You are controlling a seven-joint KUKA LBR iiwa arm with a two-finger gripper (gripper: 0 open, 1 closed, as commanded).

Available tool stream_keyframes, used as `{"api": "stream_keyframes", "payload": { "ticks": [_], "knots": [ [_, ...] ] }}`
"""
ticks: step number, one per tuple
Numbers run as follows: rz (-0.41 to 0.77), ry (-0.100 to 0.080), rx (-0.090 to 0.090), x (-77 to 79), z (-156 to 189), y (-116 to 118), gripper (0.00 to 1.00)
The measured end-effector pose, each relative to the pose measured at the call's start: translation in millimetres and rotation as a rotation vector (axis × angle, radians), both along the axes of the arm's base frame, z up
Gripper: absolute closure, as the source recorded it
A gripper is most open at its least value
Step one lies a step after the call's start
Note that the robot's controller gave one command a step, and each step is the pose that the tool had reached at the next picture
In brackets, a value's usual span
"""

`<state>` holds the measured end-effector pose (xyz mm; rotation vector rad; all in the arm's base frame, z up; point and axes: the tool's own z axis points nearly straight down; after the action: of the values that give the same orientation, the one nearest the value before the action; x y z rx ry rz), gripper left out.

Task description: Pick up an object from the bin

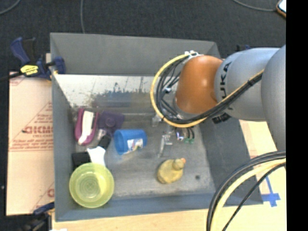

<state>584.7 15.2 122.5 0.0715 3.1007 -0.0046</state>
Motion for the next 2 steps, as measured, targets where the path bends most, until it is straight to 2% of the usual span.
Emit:
{"api": "stream_keyframes", "payload": {
  "ticks": [1,2],
  "knots": [
    [0.11,0.002,0.0,21.8,-50.4,48.5,0.0],
    [0.037,-0.007,-0.002,49.2,-50.8,35.3,0.0]
  ]
}}
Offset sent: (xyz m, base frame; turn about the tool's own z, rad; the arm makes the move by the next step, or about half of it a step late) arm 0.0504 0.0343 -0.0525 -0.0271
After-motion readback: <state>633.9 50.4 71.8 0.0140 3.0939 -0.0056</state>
